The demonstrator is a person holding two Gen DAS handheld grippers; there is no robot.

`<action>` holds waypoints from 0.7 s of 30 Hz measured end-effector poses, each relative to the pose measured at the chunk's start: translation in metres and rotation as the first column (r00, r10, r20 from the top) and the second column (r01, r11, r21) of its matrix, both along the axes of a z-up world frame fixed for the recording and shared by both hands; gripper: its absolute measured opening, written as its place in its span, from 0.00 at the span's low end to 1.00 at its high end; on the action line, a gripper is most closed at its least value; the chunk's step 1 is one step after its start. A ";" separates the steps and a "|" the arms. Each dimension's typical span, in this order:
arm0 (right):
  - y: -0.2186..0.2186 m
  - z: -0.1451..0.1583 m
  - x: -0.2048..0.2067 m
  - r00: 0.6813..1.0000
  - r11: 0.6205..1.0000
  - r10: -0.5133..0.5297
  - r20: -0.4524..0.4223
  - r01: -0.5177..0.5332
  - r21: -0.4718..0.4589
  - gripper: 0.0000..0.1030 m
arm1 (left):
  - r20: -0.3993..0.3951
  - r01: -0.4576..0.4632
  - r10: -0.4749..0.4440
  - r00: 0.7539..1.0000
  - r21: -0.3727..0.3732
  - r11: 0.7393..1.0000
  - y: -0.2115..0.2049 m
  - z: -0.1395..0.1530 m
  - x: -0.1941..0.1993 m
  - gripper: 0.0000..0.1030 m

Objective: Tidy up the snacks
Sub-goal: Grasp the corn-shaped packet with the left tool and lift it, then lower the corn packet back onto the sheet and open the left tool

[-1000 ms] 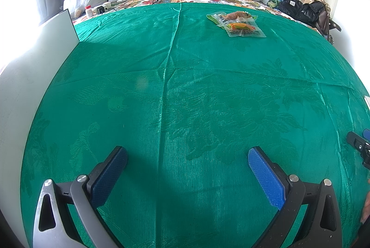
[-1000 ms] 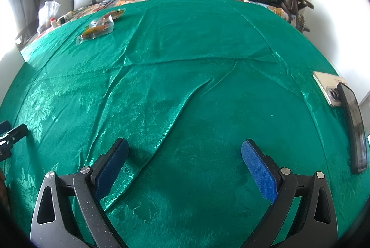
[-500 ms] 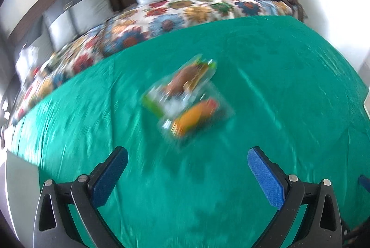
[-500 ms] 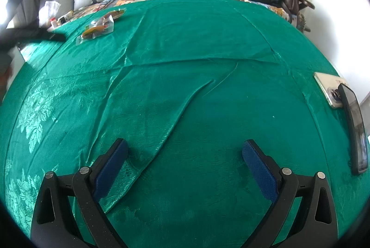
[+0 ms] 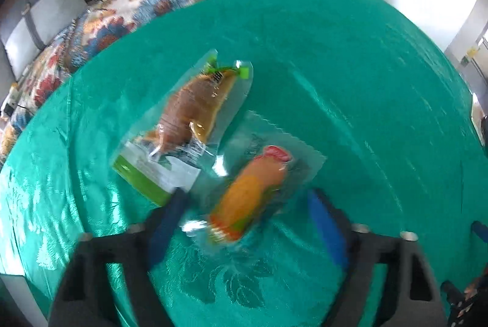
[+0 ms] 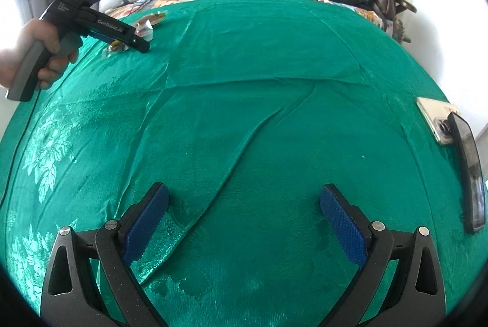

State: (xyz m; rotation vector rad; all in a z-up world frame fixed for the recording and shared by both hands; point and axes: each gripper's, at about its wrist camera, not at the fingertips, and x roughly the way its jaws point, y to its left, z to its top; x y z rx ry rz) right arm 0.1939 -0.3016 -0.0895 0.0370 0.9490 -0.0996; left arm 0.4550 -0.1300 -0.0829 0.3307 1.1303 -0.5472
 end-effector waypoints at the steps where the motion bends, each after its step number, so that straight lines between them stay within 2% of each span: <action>1: 0.000 0.000 0.000 1.000 1.000 0.000 0.000 0.000 0.000 0.98 | -0.005 -0.016 0.015 1.000 -0.011 1.000 0.002 0.002 -0.002 0.39; 6: 0.001 0.000 0.000 1.000 1.000 0.000 0.000 0.000 0.000 0.98 | -0.002 -0.055 0.055 0.998 0.009 0.998 0.014 0.006 -0.033 0.33; 11: 0.001 0.000 0.000 1.000 1.000 -0.001 0.001 0.001 0.000 0.98 | -0.058 -0.176 0.173 0.983 -0.042 0.984 0.049 0.006 -0.086 0.29; 16: 0.001 -0.001 0.000 1.000 1.000 -0.001 0.001 0.001 0.000 0.98 | -0.099 -0.326 0.318 0.943 -0.068 0.943 0.095 0.003 -0.140 0.29; 21: 0.001 0.000 0.000 1.000 1.000 0.000 0.001 0.000 0.000 0.98 | -0.046 -0.424 0.422 0.906 -0.064 0.904 0.128 0.010 -0.185 0.30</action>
